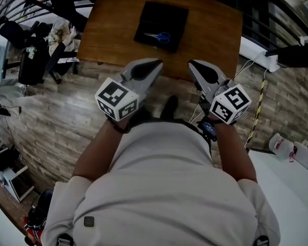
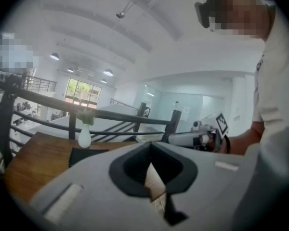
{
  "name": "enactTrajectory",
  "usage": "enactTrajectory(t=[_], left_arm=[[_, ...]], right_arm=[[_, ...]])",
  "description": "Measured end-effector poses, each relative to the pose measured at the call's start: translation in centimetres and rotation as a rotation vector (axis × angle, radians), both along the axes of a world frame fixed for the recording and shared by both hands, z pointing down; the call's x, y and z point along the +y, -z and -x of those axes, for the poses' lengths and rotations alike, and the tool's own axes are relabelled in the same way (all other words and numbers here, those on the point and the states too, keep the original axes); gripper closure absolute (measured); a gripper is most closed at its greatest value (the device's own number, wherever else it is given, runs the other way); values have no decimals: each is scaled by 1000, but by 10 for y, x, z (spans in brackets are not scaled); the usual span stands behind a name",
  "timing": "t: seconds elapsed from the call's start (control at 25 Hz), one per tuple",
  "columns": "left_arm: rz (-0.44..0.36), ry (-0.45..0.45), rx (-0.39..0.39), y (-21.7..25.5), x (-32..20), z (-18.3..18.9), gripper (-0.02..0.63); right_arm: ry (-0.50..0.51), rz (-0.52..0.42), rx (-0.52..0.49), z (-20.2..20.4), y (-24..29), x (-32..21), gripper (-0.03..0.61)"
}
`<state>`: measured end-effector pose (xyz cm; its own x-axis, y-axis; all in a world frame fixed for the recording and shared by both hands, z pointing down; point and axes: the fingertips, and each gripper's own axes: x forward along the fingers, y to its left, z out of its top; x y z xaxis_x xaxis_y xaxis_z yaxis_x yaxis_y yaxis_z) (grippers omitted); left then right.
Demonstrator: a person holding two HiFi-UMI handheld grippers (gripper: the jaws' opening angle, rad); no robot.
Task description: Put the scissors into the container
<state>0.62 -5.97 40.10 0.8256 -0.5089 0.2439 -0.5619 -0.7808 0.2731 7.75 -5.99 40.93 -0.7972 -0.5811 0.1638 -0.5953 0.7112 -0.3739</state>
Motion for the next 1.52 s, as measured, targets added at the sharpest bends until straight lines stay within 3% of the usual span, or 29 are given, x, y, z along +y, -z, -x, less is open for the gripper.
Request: enactTrajectory(t=[0.32,1.12,1.52], left_arm=[[-12,-77,19,11,31,31,612],[-121,-223,71,57,151,198,612],[-136,-224,106,73,177,223,612]], right_arm=[[-70,-34,-3,34,20,30,572],[-213,-136,40,201,73,174,572],[-216,-139,43,224,89,202,572]])
